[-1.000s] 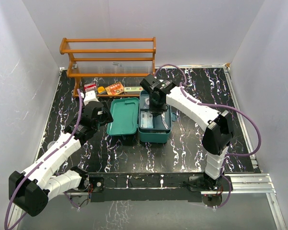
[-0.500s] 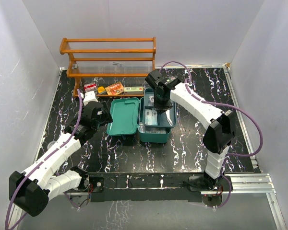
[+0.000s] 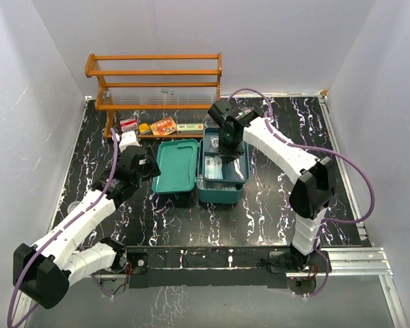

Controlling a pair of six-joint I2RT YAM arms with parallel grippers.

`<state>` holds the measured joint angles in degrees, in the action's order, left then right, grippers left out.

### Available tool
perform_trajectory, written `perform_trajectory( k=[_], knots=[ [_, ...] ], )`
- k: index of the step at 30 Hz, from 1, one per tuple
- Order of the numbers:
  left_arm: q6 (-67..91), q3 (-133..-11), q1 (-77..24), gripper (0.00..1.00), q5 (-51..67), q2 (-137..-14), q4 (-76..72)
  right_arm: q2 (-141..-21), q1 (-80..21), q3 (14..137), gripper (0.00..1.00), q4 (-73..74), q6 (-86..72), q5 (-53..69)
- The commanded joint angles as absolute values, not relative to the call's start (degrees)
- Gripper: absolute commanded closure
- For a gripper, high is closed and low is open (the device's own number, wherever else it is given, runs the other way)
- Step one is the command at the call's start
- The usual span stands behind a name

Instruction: Organize the medicine kit

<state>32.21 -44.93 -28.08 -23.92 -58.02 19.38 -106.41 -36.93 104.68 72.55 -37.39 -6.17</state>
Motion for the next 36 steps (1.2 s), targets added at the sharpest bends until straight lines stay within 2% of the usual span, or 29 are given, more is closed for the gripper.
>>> perform_trajectory(
  k=[1,14,36],
  knots=[
    [31.8,-44.8,-27.6,0.33,-24.2,-57.1,18.8,-107.0,-38.2,106.7,1.0,71.5,-37.3,-4.2],
    [32.1,-44.3,-27.4,0.33,-24.1,-57.0,18.7,-108.1,-38.9,105.0,1.0,71.3,-41.3,-9.4],
    [32.1,-44.3,-27.3,0.33,-23.9,-56.5,19.0,-111.8,-38.9,103.2,1.0,70.0,-39.4,-9.2]
  ],
)
